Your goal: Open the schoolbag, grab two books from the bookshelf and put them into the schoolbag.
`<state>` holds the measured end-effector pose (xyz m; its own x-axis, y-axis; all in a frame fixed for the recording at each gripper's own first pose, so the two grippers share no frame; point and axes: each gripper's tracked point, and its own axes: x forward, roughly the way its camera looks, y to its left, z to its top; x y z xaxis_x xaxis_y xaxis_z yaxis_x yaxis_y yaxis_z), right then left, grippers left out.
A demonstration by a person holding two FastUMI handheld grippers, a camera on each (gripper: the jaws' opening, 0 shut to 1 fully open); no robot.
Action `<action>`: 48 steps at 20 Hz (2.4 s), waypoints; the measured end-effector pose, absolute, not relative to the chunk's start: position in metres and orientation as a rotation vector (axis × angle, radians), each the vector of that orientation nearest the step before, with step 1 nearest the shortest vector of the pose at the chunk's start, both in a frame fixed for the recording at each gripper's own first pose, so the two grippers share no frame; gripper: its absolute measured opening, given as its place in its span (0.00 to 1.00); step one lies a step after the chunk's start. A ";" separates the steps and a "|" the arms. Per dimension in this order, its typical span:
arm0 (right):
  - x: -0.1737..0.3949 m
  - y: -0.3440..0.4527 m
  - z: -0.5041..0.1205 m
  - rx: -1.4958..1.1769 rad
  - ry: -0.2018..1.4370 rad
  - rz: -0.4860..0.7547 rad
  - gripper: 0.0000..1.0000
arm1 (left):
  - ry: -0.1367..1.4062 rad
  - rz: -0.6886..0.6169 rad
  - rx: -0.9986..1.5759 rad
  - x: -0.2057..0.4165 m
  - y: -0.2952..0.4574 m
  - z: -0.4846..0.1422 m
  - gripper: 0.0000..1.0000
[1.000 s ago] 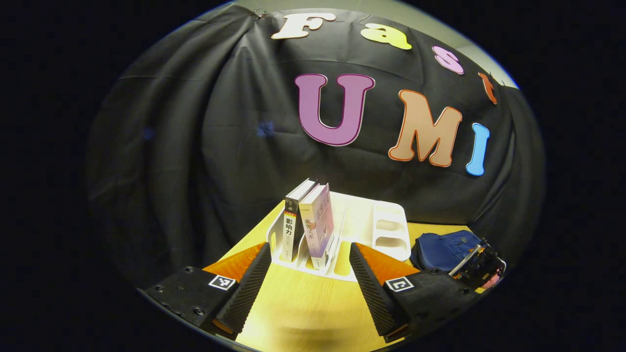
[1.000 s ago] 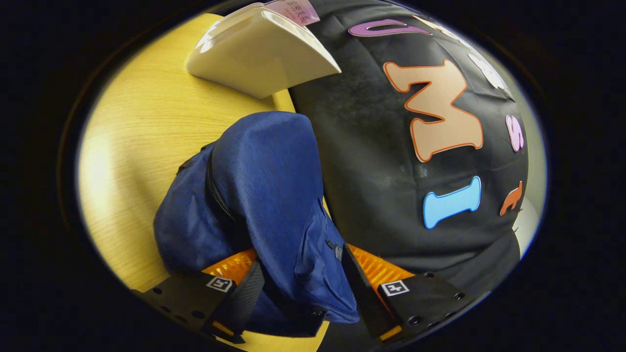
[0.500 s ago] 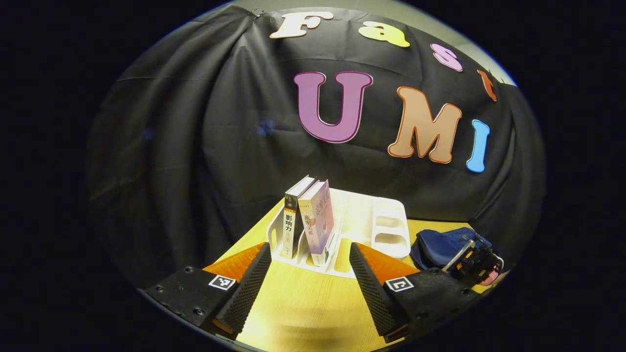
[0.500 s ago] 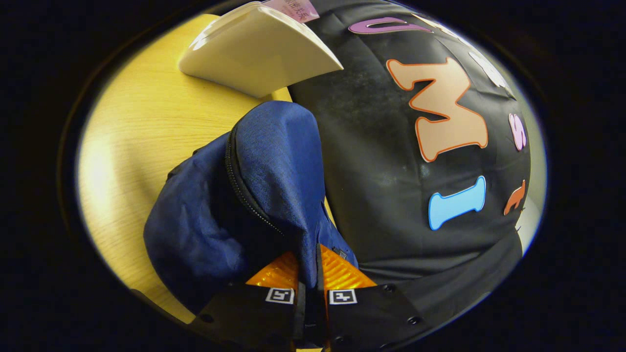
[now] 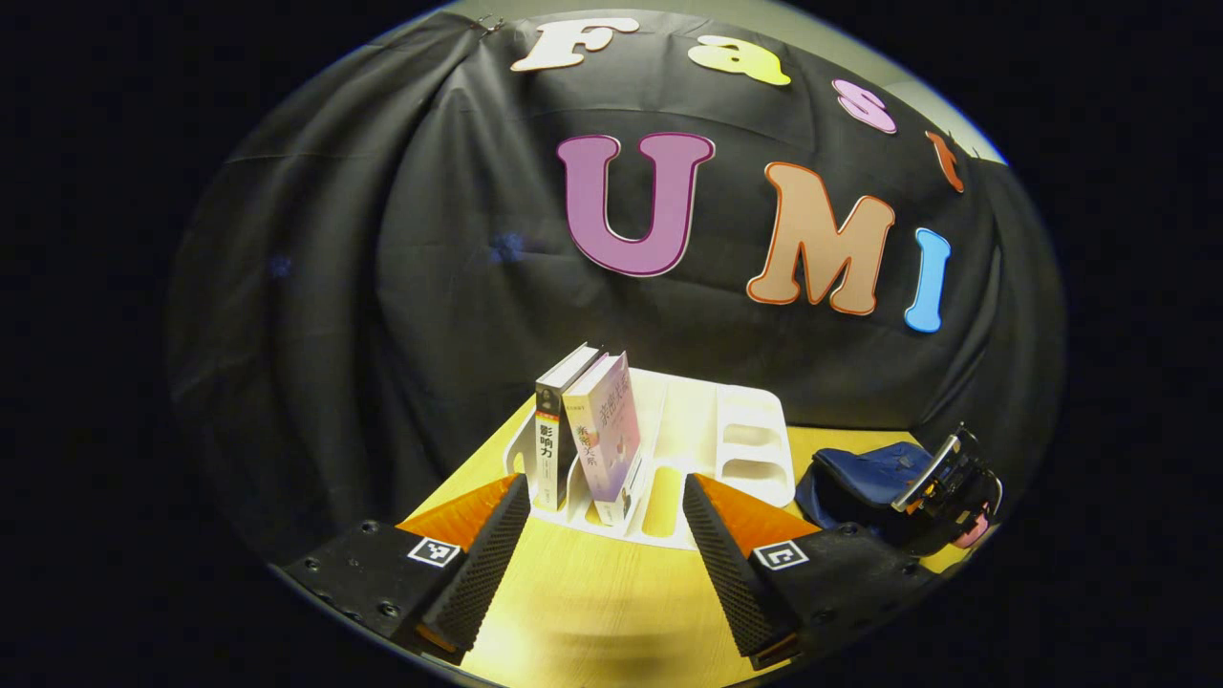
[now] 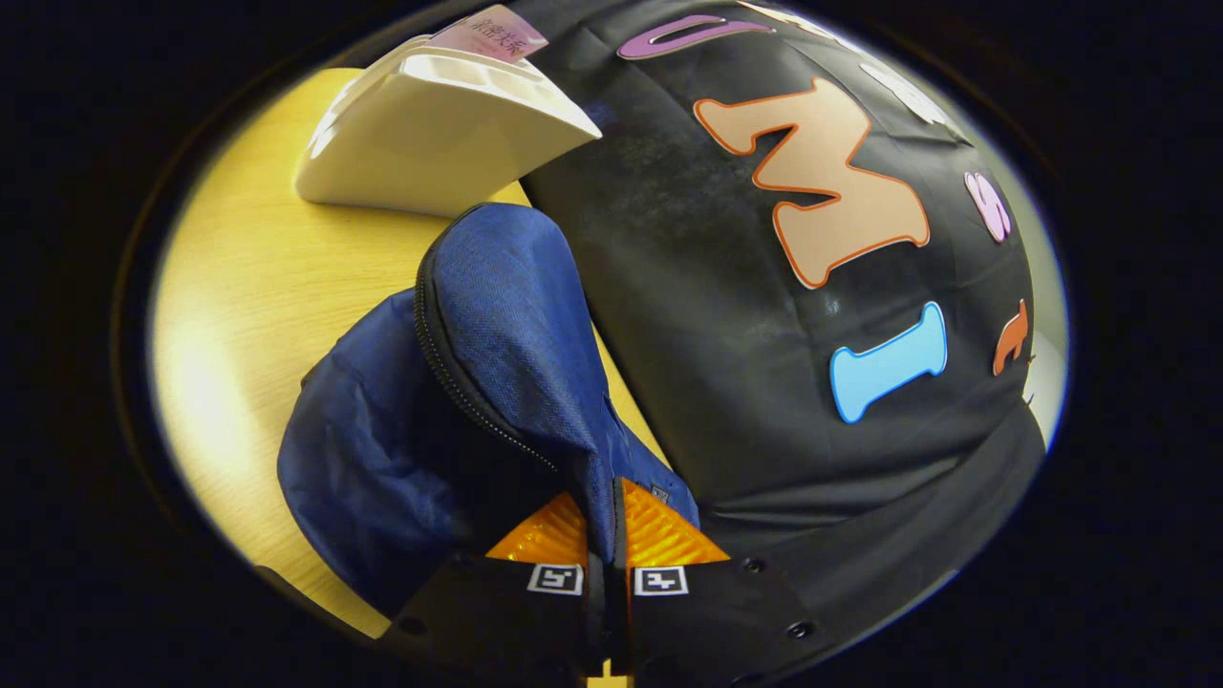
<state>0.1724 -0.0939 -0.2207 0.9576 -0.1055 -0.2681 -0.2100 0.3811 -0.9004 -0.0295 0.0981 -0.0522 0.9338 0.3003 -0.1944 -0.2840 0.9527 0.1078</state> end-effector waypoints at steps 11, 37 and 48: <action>0.180 -0.107 -0.181 -1.010 0.290 0.013 0.06 | 0.382 0.206 -0.039 0.042 0.113 -0.084 0.95; 0.181 -0.118 -0.178 -0.986 0.284 0.010 0.07 | 0.759 0.189 -0.068 0.133 0.188 -0.114 0.95; 0.181 -0.120 -0.178 -0.982 0.291 0.011 0.03 | 1.087 0.141 0.107 0.160 0.188 -0.107 0.90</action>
<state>0.1806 -0.1200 -0.1776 0.9613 -0.1215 -0.2474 -0.1398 0.5587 -0.8175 0.1597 0.1884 -0.1072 0.4579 0.1669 -0.8732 -0.0619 0.9858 0.1560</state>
